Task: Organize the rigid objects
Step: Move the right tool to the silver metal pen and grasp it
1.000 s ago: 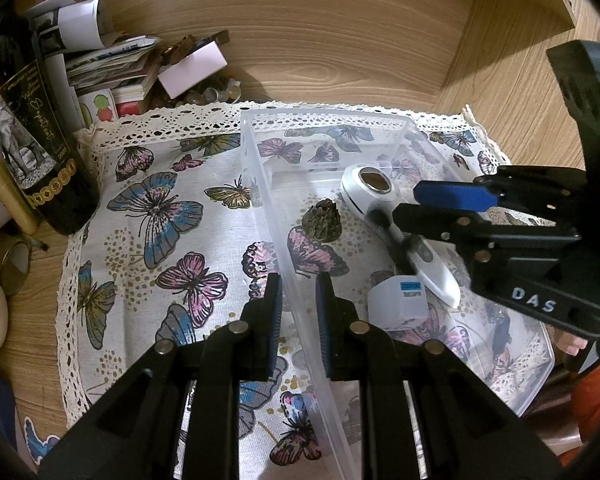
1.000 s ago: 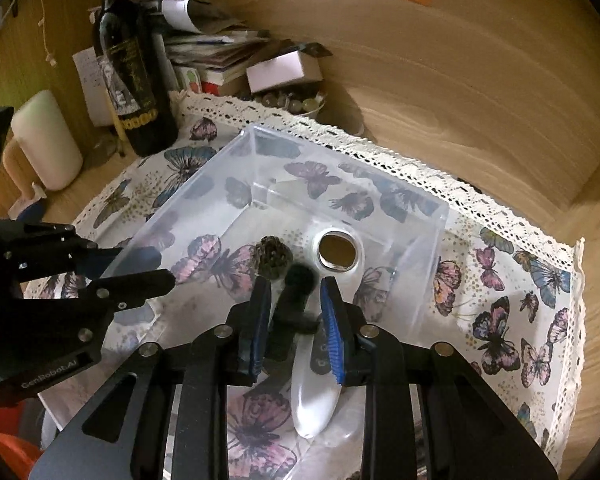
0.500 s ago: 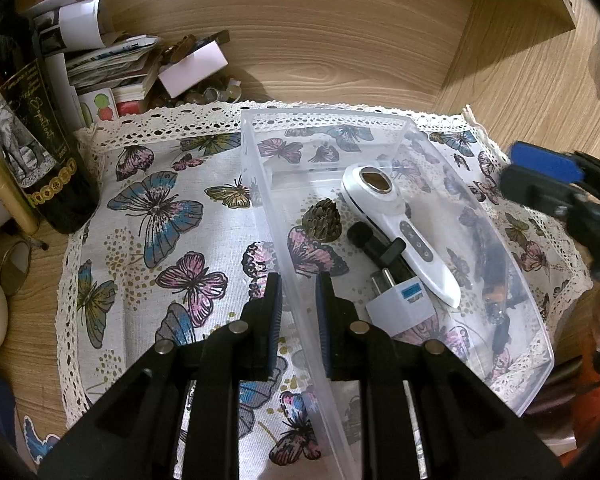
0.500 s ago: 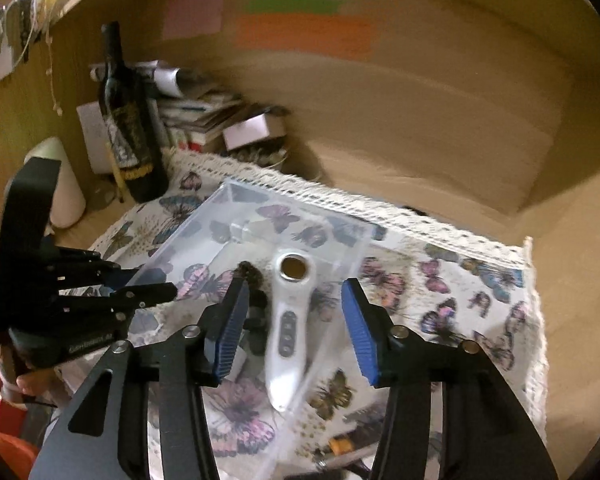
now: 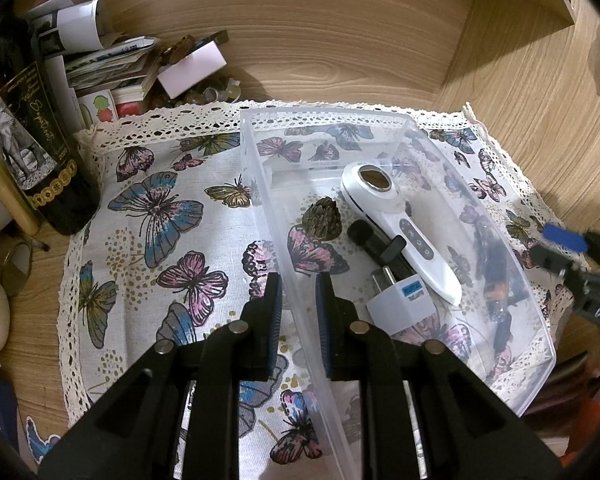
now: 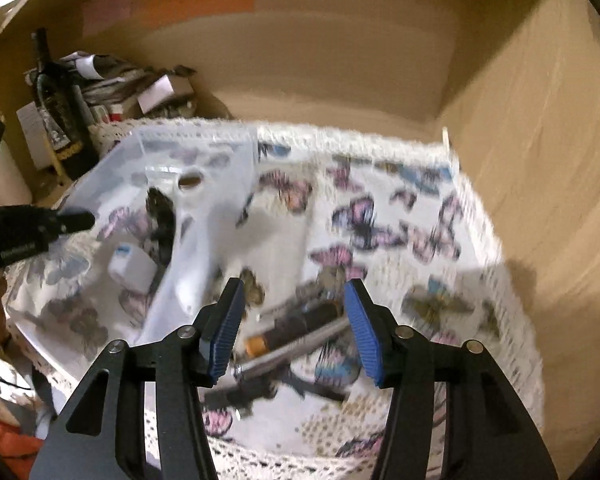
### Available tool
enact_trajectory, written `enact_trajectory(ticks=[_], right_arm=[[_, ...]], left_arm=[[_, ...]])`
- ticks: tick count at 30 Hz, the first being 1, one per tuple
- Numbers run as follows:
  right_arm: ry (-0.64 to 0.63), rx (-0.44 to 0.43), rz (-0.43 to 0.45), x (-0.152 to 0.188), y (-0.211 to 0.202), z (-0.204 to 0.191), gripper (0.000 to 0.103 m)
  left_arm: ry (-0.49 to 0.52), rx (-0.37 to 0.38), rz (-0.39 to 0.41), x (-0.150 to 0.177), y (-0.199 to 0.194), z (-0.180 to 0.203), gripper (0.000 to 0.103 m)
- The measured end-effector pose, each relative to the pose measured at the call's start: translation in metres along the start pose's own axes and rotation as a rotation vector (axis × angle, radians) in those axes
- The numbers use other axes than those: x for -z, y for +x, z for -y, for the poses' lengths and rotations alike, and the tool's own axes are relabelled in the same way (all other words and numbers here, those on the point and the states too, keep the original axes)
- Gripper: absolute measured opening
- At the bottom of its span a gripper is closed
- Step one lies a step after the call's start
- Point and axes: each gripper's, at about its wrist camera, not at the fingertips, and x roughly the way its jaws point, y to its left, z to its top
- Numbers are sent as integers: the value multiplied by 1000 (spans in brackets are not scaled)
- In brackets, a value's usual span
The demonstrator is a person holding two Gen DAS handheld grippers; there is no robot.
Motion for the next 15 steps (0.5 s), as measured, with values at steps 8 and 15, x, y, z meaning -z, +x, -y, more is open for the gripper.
enact_trajectory(ticks=[8,15], right_arm=[[87,-33,-90,34,25,9,57],[150,-73,-105,31,36,18,58]], left_arm=[[3,0,0,0,0,-1,16],[1,1,1,1,0,-1,16]])
